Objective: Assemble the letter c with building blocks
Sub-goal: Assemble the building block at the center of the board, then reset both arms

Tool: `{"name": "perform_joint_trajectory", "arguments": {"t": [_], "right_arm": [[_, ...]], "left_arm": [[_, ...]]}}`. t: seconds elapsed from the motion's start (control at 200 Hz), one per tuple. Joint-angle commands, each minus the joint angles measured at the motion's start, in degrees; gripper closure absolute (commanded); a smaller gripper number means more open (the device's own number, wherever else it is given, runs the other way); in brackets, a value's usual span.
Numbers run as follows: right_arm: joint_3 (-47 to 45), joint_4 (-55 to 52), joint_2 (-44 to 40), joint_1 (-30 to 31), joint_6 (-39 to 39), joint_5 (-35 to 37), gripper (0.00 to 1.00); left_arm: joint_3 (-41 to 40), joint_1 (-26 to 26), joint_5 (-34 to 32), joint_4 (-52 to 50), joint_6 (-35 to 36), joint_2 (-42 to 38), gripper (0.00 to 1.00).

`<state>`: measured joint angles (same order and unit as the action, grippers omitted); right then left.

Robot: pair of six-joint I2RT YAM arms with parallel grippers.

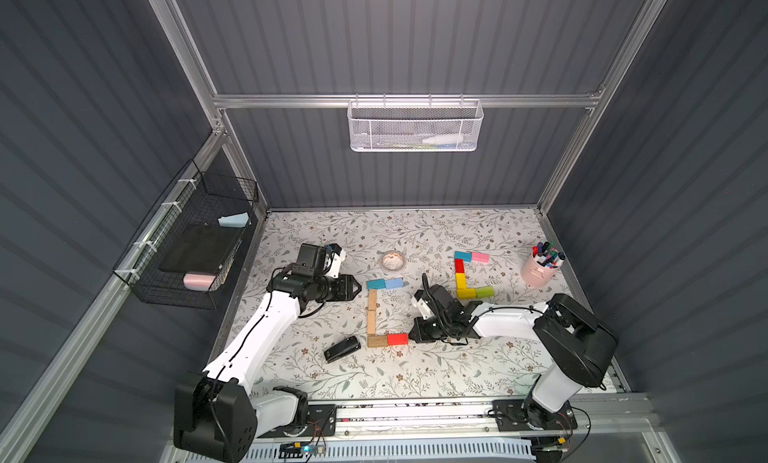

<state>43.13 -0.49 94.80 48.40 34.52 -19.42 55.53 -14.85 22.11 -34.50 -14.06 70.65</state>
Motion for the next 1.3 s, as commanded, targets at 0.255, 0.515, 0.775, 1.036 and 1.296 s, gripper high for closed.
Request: {"name": "perform_joint_trajectory", "arguments": {"t": [0.255,0.515,0.775,1.036,1.296], "right_arm": [[-4.42,-3.19,-21.15,-13.33,-5.95,2.63,0.78],[-7.44,-2.48,-36.78,-30.47,-18.0,8.95,0.37],[-19.78,15.74,-47.35,-39.59,-27.18,21.96,0.02],[-31.24,41.56,-38.8,-42.58,-33.6,25.9,0.01],[-28.92,54.53,-21.52,-42.69,-33.6,25.22,0.02]], "left_arm": [[1.38,0.35,-5.78,1.99,-1.3,-2.19,0.45],[-5.29,0.35,-16.59,14.04,-9.92,-7.2,0.46],[-15.61,0.35,-36.82,30.09,3.82,-9.66,0.39],[-33.39,0.44,-44.51,59.75,12.44,-8.0,0.32],[-37.7,1.7,-42.16,82.14,19.65,5.76,0.33]]}}
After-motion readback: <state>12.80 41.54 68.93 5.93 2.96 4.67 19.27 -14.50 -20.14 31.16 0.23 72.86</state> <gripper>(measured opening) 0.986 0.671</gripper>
